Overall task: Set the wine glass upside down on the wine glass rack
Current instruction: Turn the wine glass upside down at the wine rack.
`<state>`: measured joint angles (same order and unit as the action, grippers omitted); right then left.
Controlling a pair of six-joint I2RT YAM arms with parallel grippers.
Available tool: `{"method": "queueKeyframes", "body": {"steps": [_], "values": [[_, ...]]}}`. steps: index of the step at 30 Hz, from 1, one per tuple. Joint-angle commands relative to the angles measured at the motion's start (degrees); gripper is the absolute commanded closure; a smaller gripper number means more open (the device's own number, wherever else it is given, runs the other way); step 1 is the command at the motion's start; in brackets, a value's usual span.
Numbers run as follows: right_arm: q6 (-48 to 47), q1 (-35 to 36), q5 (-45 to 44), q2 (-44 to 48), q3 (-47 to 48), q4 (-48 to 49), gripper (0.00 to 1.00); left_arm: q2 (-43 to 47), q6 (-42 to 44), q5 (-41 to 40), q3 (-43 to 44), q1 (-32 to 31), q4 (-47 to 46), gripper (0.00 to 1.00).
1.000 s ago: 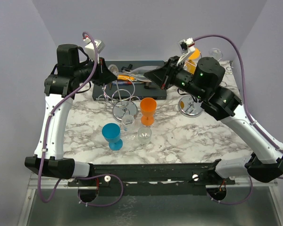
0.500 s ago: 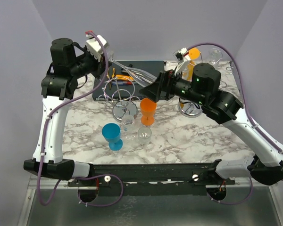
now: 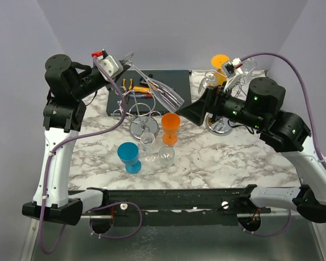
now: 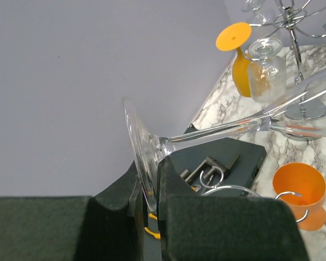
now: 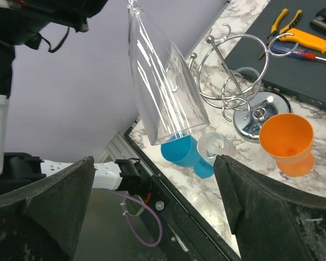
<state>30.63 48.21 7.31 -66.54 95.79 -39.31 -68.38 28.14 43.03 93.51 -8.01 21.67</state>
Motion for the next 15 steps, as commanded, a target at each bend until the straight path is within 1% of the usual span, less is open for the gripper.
{"method": "queueKeyframes", "body": {"steps": [1, 4, 6, 8, 12, 15], "values": [[3.4, 0.2, 0.9, 1.8, 2.7, -0.3, 0.00, 1.5, 5.2, 8.3, -0.3, -0.3, -5.9, 1.00], [6.9, 0.2, 2.3, 0.8, 2.8, 5.1, 0.00, 2.8, 10.6, 13.6, -1.6, -0.3, -6.5, 1.00], [8.8, 0.2, 3.1, -1.0, 3.1, 9.5, 0.00, 3.7, 12.1, 16.3, -2.3, -0.3, -6.9, 1.00], [9.1, 0.2, 3.8, -4.1, 5.8, 11.2, 0.00, 4.5, 12.8, 17.6, -2.7, -0.3, -7.1, 1.00], [4.3, 0.2, 4.0, -12.0, 15.3, 9.9, 0.00, 6.0, 16.0, 19.0, -3.9, -0.3, -7.2, 1.00], [-1.2, 0.1, 4.4, -17.2, 20.8, 8.6, 0.00, 6.5, 17.3, 20.1, -4.2, -0.3, -7.3, 1.00]]}}
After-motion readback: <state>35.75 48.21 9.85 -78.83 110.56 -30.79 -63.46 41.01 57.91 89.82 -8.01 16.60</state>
